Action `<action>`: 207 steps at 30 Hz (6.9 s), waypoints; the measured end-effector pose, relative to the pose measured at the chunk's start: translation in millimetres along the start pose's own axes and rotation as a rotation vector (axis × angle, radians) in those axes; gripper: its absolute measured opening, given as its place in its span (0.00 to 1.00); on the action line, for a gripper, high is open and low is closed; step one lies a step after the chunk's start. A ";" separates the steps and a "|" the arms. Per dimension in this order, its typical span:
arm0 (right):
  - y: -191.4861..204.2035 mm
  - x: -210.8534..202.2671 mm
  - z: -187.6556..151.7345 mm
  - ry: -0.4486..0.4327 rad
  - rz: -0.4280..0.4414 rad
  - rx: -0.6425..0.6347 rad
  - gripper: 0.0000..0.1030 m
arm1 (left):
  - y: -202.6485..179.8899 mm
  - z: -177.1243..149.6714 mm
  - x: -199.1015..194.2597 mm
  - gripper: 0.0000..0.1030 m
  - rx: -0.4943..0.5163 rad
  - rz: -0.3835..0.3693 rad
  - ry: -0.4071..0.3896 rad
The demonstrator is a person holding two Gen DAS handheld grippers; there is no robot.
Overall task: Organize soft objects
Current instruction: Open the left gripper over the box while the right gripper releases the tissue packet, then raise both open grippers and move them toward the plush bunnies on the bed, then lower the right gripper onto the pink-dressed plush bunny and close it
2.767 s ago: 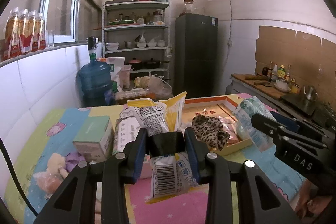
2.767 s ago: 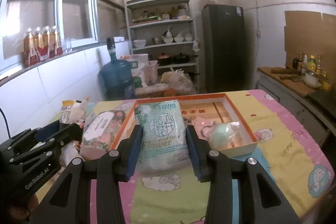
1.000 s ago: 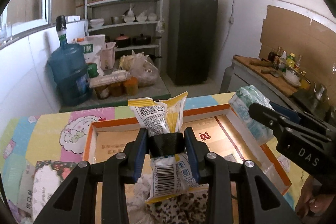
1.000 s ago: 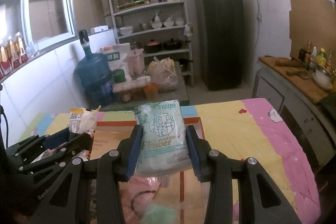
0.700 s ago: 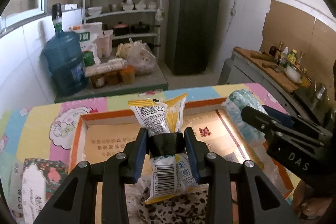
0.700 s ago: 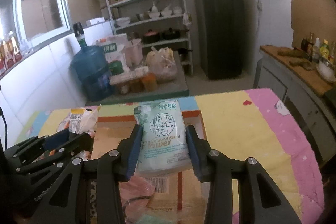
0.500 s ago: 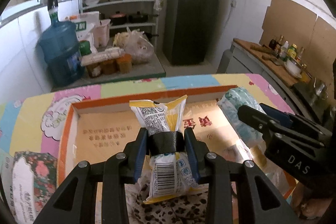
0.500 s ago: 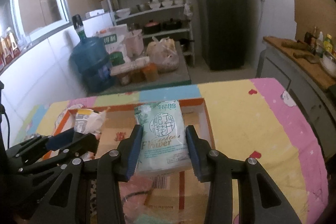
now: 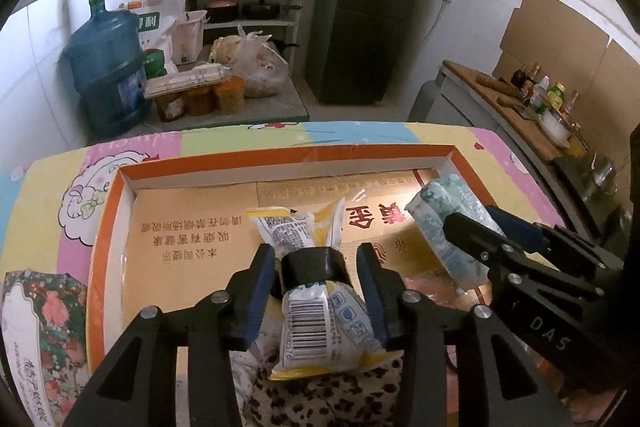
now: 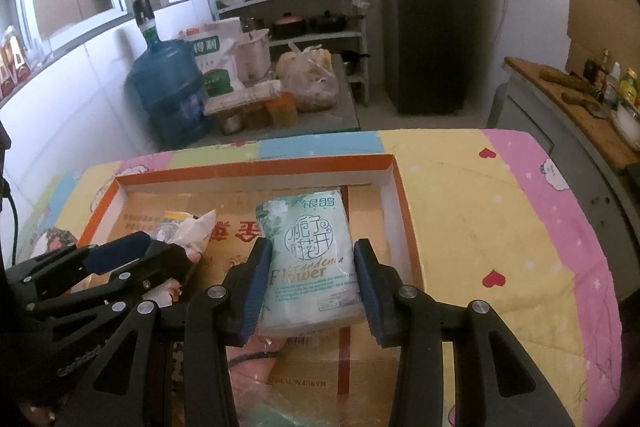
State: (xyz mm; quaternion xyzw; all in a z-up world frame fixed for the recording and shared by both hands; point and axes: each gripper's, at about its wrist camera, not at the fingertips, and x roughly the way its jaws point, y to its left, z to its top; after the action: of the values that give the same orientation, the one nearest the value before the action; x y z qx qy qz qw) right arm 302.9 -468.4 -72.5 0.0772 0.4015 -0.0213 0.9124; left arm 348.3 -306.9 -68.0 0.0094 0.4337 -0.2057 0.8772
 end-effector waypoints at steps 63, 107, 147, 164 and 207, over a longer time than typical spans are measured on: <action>23.1 -68.0 -18.6 -0.130 -0.068 0.008 0.64 | -5.1 -15.5 -86.0 0.81 0.051 0.038 -0.222; 108.0 -176.4 -93.7 -0.311 -0.155 -0.011 0.64 | 35.4 -94.5 -212.6 0.81 0.080 0.068 -0.393; 229.8 -183.1 -139.6 -0.281 -0.021 -0.120 0.64 | 138.0 -166.1 -262.4 0.81 -0.013 0.143 -0.412; 268.3 -158.2 -154.1 -0.222 0.074 -0.148 0.64 | 206.7 -206.1 -280.1 0.81 -0.104 0.244 -0.429; 401.6 -77.9 -200.2 0.012 0.367 -0.623 0.63 | 310.1 -269.3 -281.3 0.81 -0.303 0.372 -0.390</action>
State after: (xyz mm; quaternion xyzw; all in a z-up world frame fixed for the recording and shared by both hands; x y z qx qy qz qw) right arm 144.7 -42.1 -98.8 -0.1338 0.3733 0.2668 0.8784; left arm 107.3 128.6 -71.0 -0.0817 0.2739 0.0275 0.9579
